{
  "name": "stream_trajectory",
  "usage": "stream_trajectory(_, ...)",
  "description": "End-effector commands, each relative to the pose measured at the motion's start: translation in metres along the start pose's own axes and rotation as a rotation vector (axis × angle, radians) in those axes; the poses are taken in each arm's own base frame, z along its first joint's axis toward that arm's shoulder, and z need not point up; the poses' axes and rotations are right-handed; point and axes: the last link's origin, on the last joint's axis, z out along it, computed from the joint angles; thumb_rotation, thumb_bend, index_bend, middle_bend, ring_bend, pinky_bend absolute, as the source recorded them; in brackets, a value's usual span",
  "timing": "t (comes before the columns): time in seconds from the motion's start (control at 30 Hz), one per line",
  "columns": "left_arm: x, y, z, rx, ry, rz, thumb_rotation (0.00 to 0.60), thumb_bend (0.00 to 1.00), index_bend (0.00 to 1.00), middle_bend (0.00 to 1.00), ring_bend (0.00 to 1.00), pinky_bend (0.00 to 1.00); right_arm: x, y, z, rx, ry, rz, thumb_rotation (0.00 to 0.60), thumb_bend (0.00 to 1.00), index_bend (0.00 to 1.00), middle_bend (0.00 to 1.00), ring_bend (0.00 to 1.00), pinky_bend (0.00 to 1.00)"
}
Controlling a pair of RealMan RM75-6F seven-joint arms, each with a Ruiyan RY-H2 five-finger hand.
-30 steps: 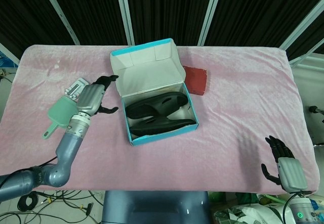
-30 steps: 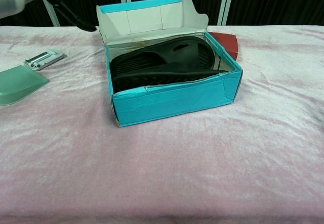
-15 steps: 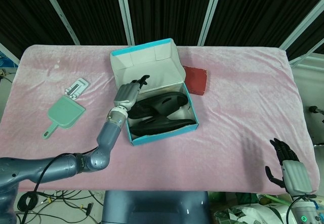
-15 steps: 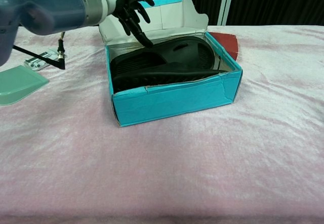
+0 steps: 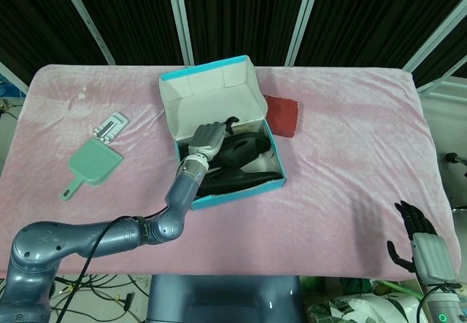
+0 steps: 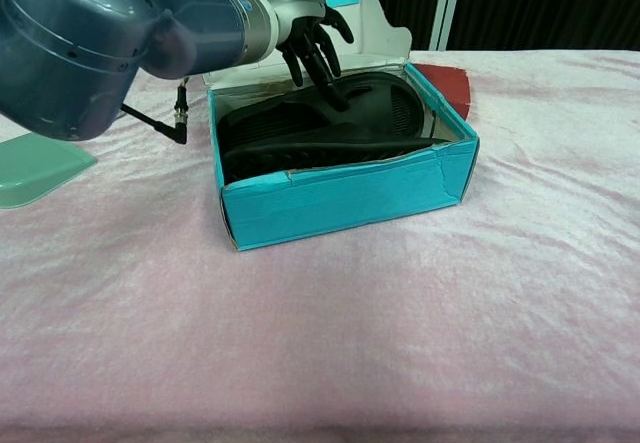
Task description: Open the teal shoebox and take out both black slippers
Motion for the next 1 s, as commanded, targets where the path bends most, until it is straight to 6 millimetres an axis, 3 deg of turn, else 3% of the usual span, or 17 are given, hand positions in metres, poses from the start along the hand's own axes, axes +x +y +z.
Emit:
stream_trajectory(0.03,-0.005,0.003,0.003,0.0,-0.009,0.009,0.6,0.11,0.17,0.33,0.26,0.38,0.001,0.001,-0.001,-0.004,0.001,0.0,0.6,0.36,0.0,0.04,0.0,0.14)
stream_trajectory(0.47,-0.012,0.01,0.009,-0.004,0.007,0.047,0.6,0.11,0.14,0.3,0.24,0.37,0.0,0.006,0.0,-0.02,-0.001,0.008,0.6,0.36,0.0,0.04,0.0,0.14)
stream_trajectory(0.8,-0.029,0.012,0.013,0.0,-0.039,0.071,0.6,0.11,0.12,0.29,0.23,0.37,0.0,0.009,0.0,-0.027,0.001,0.014,0.6,0.36,0.0,0.04,0.0,0.14)
stream_trajectory(0.87,-0.031,0.011,0.013,0.0,-0.04,0.075,0.6,0.15,0.14,0.31,0.25,0.38,0.0,0.009,0.0,-0.028,-0.001,0.015,0.6,0.36,0.0,0.04,0.0,0.14)
stream_trajectory(1.0,-0.032,0.009,0.015,0.002,-0.02,0.096,0.6,0.36,0.27,0.41,0.36,0.44,-0.001,0.009,0.001,-0.026,-0.001,0.018,0.6,0.36,0.0,0.05,0.0,0.14)
